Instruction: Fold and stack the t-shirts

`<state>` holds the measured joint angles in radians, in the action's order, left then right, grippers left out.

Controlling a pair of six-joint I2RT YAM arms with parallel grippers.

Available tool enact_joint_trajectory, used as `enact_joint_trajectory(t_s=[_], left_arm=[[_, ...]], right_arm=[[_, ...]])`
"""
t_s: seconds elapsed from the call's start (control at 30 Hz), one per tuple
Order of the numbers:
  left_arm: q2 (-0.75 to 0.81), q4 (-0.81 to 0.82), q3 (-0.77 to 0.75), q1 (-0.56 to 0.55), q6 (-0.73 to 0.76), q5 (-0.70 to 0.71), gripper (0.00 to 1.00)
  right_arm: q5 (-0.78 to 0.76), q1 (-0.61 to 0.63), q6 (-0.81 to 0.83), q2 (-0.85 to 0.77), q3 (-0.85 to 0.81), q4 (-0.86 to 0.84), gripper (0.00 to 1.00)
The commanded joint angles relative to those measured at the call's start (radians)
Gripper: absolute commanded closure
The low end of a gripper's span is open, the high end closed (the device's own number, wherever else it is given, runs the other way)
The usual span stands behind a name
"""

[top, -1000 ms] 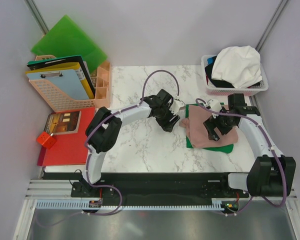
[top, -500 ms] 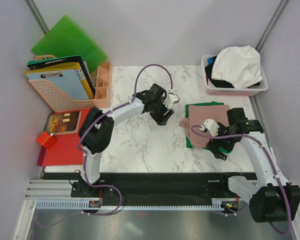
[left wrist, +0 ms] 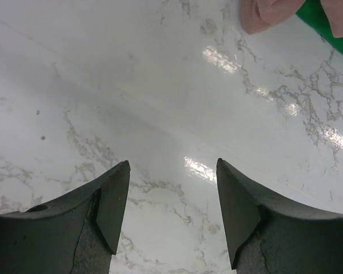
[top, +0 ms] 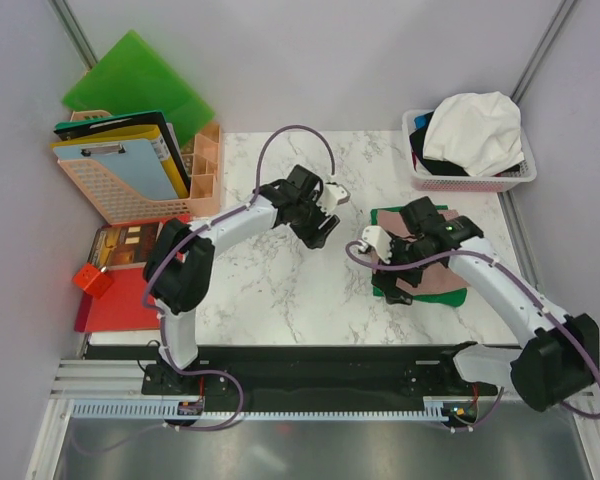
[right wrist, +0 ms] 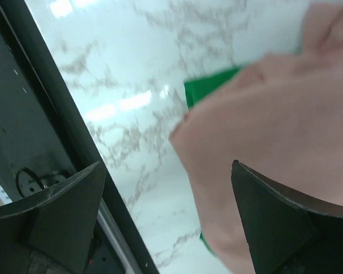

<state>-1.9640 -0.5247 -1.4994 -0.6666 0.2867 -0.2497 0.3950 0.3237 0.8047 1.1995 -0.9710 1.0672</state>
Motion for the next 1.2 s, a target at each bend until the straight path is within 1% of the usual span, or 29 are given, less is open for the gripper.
enact_joint_trajectory(t_s=[0.0, 0.03, 0.07, 0.1, 0.13, 0.17, 0.2, 0.23, 0.33, 0.53, 0.67, 0.73, 0.83, 0.9, 1.03, 1.17], left_arm=[[0.123, 0.04, 0.039, 0.057, 0.037, 0.049, 0.3], [0.132, 0.04, 0.05, 0.071, 0.04, 0.061, 0.3], [0.142, 0.042, 0.062, 0.088, 0.043, 0.063, 0.3], [0.151, 0.04, 0.083, 0.125, 0.04, 0.059, 0.3], [0.175, 0.04, 0.094, 0.145, 0.037, 0.047, 0.3], [0.189, 0.038, 0.108, 0.18, 0.034, 0.044, 0.3], [0.206, 0.038, 0.137, 0.197, 0.032, 0.038, 0.3], [0.239, 0.041, 0.151, 0.211, 0.031, 0.029, 0.3], [0.315, 0.051, 0.211, 0.249, 0.039, 0.027, 0.3], [0.382, 0.057, 0.287, 0.285, 0.046, 0.021, 0.3], [0.401, 0.064, 0.318, 0.294, 0.048, 0.015, 0.3], [0.409, 0.065, 0.324, 0.297, 0.046, 0.015, 0.3], [0.419, 0.066, 0.327, 0.303, 0.048, 0.012, 0.3], [0.421, 0.069, 0.335, 0.308, 0.046, 0.006, 0.3], [0.398, 0.075, 0.338, 0.309, 0.046, -0.002, 0.3], [0.367, 0.077, 0.311, 0.311, 0.029, -0.017, 0.3]], right_arm=[[0.064, 0.133, -0.155, 0.101, -0.07, -0.139, 0.02], [0.039, 0.197, -0.168, 0.174, -0.08, -0.165, 0.03], [0.028, 0.219, -0.179, 0.216, -0.087, -0.194, 0.04], [0.025, 0.235, -0.182, 0.26, -0.097, -0.232, 0.14], [0.024, 0.25, -0.186, 0.306, -0.127, -0.246, 0.67], [0.036, 0.252, -0.191, 0.398, -0.147, -0.257, 0.97], [0.044, 0.252, -0.199, 0.443, -0.17, -0.259, 1.0], [0.054, 0.252, -0.196, 0.519, -0.211, -0.257, 1.0], [0.058, 0.25, -0.19, 0.601, -0.259, -0.292, 1.0], [0.021, 0.242, -0.157, 0.695, -0.374, -0.319, 1.0], [-0.08, 0.238, -0.102, 0.75, -0.44, -0.317, 1.0], [-0.12, 0.226, -0.087, 0.77, -0.471, -0.305, 1.0], [-0.088, 0.196, -0.05, 0.773, -0.502, -0.242, 1.0], [-0.079, 0.17, -0.026, 0.753, -0.482, -0.21, 1.0], [-0.094, 0.114, 0.008, 0.72, -0.42, -0.207, 1.0], [-0.1, 0.06, 0.037, 0.71, -0.385, -0.199, 1.0]])
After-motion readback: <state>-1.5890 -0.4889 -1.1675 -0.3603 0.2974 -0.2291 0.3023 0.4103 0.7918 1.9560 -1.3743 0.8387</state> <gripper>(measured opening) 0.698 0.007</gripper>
